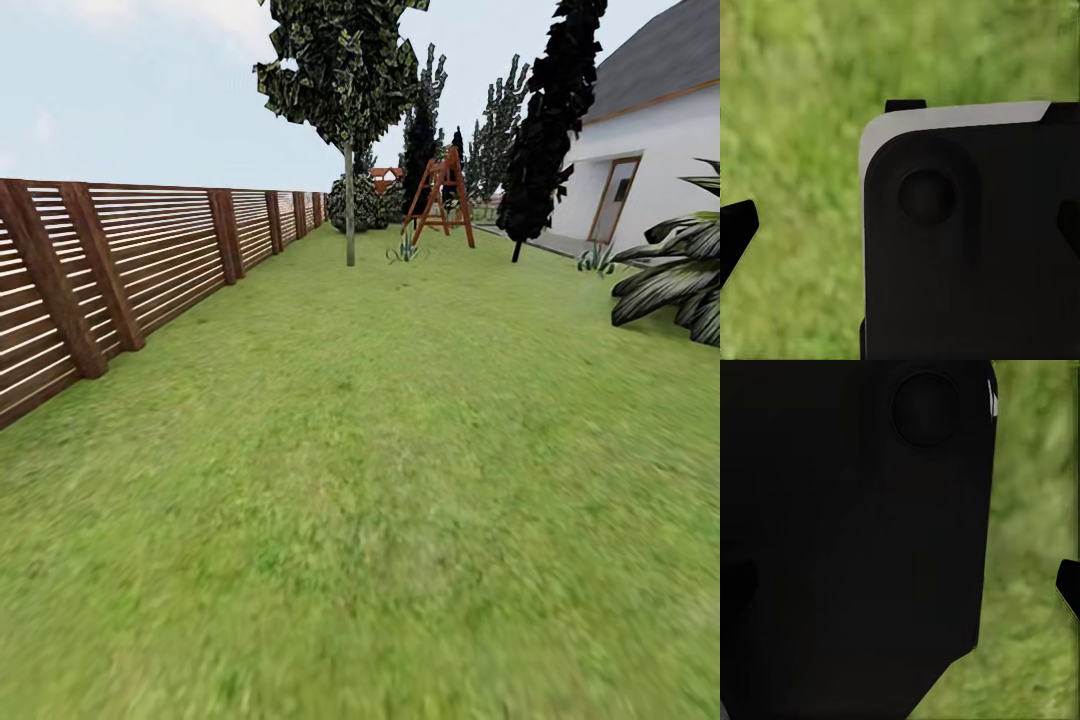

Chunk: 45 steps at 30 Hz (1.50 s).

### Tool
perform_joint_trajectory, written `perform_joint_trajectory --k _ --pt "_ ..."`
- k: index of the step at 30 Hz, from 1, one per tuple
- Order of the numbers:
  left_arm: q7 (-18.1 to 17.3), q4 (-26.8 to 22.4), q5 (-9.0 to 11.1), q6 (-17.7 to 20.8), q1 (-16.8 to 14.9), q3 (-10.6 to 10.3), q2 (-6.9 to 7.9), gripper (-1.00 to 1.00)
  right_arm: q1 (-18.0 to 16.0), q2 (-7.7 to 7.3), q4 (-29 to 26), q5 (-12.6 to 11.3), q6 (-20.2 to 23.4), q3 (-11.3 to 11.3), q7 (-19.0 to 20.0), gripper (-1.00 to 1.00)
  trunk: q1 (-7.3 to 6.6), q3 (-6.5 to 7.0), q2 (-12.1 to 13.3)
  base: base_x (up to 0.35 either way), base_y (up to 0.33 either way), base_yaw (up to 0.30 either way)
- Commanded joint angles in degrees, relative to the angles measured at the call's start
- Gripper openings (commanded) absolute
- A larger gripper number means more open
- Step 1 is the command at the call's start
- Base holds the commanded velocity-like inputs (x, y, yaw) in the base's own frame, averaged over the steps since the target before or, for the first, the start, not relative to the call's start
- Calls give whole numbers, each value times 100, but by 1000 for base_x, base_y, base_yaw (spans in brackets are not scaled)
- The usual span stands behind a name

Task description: Take the three Easter eggs out of the wicker basket on the lawn in the garden, then place them on the lawn next to a single tree (choose any tree) so that all three eggs are next to the same tree and none are left in the basket.

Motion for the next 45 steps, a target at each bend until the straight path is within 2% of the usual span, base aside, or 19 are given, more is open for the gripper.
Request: perform_joint_trajectory --k 1,23,27,38,45 --pt "1 5 -3 -19 -3 0 0 100 1 1 -4 2 -13 -11 -5 100 3 -4 -2 336 0 0" --pt "1 5 -3 -19 -3 -9 0 100 1 -1 -18 7 -13 -3 -5 100 3 -4 -2 336 0 0" --pt "1 5 -3 -19 -3 -10 0 100 -5 -59 -37 4 -12 -3 -5 100 3 -4 -2 336 0 0" --pt "1 5 -3 -19 -3 -12 0 100 -7 -85 -8 10 -11 -9 -5 100 3 -4 -2 336 0 0" --pt "1 6 -3 -19 -3 -9 0 100 -6 -44 -15 -23 -12 5 -5 100 3 -5 -2 336 0 0"
